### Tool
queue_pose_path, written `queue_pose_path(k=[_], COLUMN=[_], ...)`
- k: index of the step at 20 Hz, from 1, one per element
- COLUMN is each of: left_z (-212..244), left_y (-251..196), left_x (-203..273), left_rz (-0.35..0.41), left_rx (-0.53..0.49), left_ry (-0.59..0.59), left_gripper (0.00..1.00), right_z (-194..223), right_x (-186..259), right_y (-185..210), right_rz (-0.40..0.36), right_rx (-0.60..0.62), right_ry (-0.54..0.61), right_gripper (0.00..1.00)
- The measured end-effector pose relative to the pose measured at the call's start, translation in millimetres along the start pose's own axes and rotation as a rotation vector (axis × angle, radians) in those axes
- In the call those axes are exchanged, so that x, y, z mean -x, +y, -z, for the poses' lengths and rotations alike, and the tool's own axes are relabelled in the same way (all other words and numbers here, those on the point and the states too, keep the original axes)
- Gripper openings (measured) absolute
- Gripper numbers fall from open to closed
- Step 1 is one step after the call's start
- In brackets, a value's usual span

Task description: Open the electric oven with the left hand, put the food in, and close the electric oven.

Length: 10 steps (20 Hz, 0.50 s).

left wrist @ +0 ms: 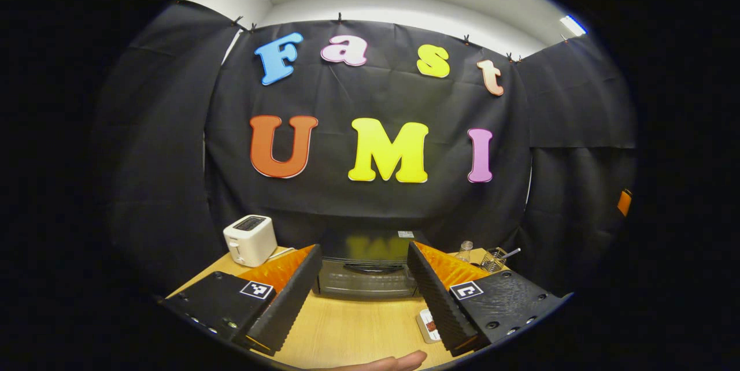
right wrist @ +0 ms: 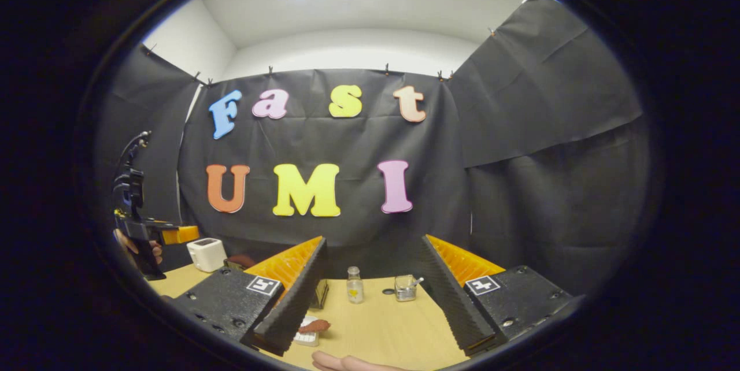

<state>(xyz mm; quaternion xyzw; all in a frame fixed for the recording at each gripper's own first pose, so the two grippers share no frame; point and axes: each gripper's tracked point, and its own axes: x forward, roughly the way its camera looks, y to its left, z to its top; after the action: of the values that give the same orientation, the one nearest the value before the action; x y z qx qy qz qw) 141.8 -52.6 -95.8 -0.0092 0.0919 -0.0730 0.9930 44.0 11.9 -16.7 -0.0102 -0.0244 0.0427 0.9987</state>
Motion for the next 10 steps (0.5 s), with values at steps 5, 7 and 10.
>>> queue_pose_path(k=[5,7,10], left_z=[56,86,112], left_y=[-9,-16,-15], left_x=[-89,-115,-152], left_rz=[0.0,0.008,-0.017], left_rx=[-0.05,-0.031,-0.043], left_ry=[0.146,0.241,0.311], left_gripper=[0.95,0.95,0.95], right_z=[16,21,27], right_x=[-17,-20,-21], right_y=[-20,-32,-45], right_rz=[0.018,0.039,0.057], right_rx=[-0.006,-0.004,0.012], right_ry=[0.038,0.046,0.057], right_gripper=[1.0,1.0,1.0])
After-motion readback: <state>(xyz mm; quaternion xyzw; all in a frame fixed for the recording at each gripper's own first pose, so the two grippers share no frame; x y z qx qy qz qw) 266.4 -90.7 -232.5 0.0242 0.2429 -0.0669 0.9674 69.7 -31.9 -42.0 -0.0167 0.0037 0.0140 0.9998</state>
